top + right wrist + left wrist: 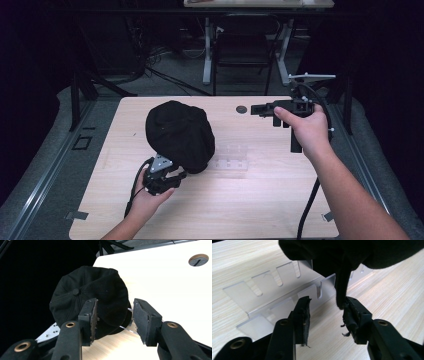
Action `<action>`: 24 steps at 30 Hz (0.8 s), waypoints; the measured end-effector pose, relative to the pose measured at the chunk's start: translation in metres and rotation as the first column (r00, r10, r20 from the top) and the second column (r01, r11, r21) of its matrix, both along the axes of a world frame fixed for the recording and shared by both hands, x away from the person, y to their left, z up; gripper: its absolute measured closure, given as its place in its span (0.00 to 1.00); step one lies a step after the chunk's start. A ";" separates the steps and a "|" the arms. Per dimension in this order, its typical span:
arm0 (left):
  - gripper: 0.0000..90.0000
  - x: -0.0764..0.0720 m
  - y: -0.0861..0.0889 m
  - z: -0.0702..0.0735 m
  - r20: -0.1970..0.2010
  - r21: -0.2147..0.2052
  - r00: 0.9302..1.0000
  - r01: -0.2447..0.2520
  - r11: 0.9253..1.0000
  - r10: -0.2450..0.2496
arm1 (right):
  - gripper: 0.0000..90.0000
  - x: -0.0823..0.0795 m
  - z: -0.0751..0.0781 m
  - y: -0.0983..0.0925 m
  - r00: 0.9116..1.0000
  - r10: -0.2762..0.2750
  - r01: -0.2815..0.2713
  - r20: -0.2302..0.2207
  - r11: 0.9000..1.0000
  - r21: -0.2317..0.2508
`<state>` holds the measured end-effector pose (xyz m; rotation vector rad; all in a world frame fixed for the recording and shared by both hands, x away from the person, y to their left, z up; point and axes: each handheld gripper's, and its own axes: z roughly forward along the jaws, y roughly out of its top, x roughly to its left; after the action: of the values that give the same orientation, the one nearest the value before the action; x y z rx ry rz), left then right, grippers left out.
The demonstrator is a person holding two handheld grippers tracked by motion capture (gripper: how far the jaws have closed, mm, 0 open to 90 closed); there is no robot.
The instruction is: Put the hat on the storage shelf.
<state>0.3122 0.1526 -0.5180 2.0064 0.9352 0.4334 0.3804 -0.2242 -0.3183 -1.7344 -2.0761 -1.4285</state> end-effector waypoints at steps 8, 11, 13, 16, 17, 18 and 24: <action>0.54 -0.002 0.018 -0.001 -0.003 -0.005 1.000 -0.022 1.000 0.022 | 0.59 -0.008 -0.010 -0.002 1.000 0.002 -0.002 0.005 0.998 -0.060; 0.53 -0.003 0.024 -0.004 -0.009 -0.023 0.999 -0.038 0.999 0.038 | 0.59 -0.011 -0.017 -0.005 1.000 -0.007 0.007 -0.002 0.997 -0.082; 0.52 -0.003 0.027 -0.006 -0.019 -0.030 0.999 -0.042 0.999 0.042 | 0.60 -0.013 -0.022 -0.008 1.000 -0.012 0.012 -0.004 0.996 -0.094; 0.52 -0.003 0.029 -0.009 -0.026 -0.038 0.999 -0.049 0.998 0.048 | 0.60 -0.017 -0.029 -0.012 0.999 -0.032 0.031 -0.002 0.994 -0.106; 0.52 -0.004 0.030 -0.009 -0.031 -0.033 0.998 -0.049 0.998 0.048 | 0.60 -0.018 -0.032 -0.013 0.999 -0.036 0.035 -0.001 0.993 -0.115; 0.52 -0.003 0.030 -0.011 -0.021 -0.044 0.998 -0.054 0.998 0.053 | 0.60 -0.019 -0.035 -0.014 0.999 -0.041 0.041 0.000 0.991 -0.126; 0.51 -0.006 0.029 -0.010 -0.018 -0.042 0.999 -0.042 0.998 0.041 | 0.60 -0.028 -0.053 -0.021 0.997 -0.074 0.073 0.001 0.980 -0.186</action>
<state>0.3064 0.1819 -0.5280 1.9580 0.9901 0.4160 0.3523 -0.2455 -0.3713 -1.8982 -2.2291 -1.2809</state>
